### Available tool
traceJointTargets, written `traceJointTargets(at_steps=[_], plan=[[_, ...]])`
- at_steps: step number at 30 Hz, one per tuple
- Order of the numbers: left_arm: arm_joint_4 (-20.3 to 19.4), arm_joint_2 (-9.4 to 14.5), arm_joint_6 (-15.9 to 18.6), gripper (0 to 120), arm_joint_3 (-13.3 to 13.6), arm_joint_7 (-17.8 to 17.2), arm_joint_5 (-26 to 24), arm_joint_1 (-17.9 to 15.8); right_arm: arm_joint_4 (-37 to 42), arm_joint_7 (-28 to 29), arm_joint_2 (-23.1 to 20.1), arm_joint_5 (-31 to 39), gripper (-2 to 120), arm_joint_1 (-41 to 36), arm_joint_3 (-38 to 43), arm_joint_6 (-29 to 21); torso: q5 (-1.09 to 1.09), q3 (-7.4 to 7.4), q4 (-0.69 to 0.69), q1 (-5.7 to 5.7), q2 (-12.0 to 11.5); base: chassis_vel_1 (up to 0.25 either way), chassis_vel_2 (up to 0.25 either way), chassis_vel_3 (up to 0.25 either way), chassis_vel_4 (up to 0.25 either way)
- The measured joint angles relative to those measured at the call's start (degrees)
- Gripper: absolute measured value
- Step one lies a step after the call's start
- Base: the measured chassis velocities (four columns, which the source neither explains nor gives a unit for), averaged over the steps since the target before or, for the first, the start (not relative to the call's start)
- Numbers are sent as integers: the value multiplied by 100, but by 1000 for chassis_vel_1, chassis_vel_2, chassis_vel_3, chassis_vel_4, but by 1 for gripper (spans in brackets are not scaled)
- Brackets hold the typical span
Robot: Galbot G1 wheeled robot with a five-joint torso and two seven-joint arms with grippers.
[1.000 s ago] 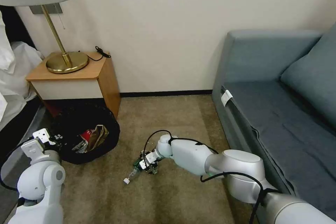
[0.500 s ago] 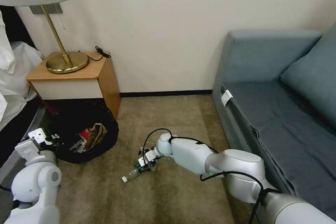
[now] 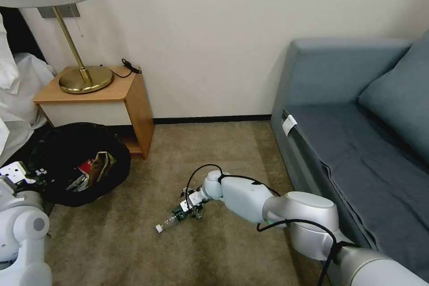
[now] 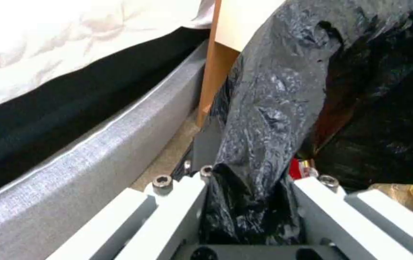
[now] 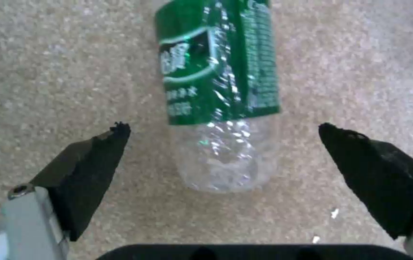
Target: Pick up the trash bin, then pick up the garbage on the floor and place it into the trash bin.
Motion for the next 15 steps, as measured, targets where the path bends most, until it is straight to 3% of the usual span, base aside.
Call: traceJointTargets(at_steps=[9, 15], plan=[[-57, -169, -20, 2, 191, 17, 86, 75, 40, 72, 0, 90, 98, -101, -82, -18, 0, 0, -1, 0, 0, 0, 0, 0, 0], [-94, -188, -28, 2, 199, 20, 104, 106, 27, 127, 0, 75, 82, -94, -82, -40, 0, 0, 0, 0, 0, 0, 0, 0, 0]])
